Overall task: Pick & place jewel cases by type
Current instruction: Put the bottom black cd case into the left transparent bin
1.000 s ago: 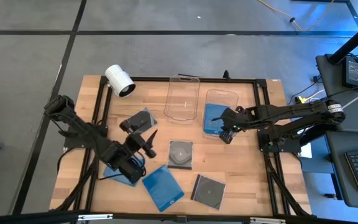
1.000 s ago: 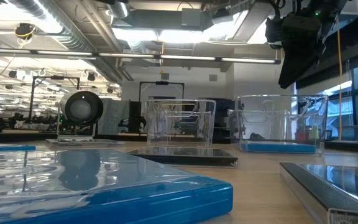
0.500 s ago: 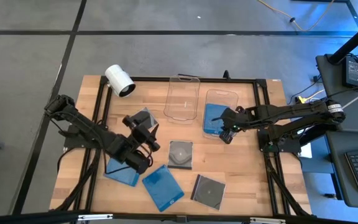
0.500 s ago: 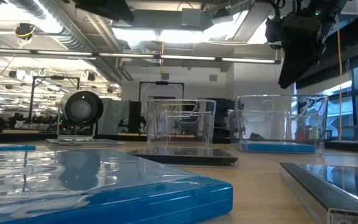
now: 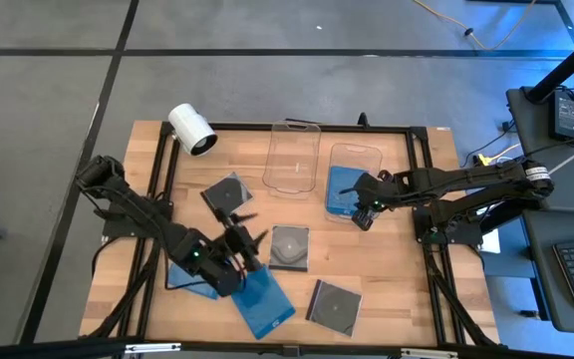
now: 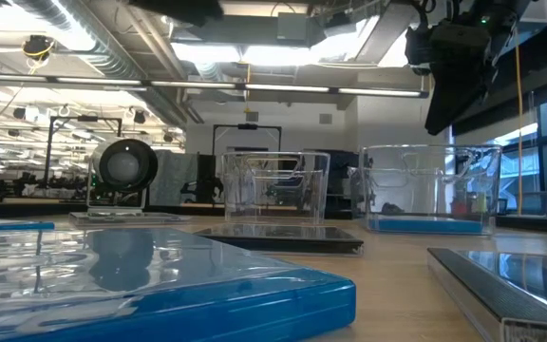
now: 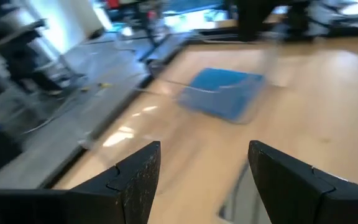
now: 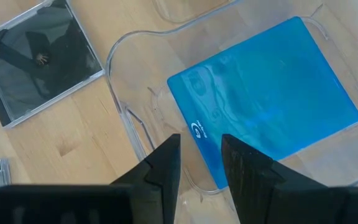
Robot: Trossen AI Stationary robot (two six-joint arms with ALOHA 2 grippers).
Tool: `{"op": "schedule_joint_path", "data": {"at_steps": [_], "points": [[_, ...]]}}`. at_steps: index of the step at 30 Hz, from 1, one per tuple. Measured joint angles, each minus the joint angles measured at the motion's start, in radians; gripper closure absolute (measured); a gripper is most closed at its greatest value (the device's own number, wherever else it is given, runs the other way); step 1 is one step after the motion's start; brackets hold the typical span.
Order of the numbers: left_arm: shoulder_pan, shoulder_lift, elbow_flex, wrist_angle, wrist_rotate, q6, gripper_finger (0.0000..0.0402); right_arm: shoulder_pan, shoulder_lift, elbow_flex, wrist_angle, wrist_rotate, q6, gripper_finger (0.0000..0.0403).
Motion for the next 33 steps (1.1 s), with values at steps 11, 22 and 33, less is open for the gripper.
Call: {"op": "schedule_joint_path", "data": {"at_steps": [11, 22, 33], "points": [[0.06, 0.092, 0.0, 0.325, 0.409, 0.254, 0.0162, -0.001, 0.0, 0.0, 0.09, 0.024, -0.019, 0.0282], [0.11, 0.35, 0.022, 0.788, 0.625, 0.576, 0.0162, 0.02, -0.005, 0.0, 0.248, -0.043, -0.169, 0.0282], [0.1, 0.466, 0.105, 0.786, 0.738, 0.47, 0.0162, 0.412, -0.001, 0.11, 0.265, 0.18, -0.317, 0.0282]]}}
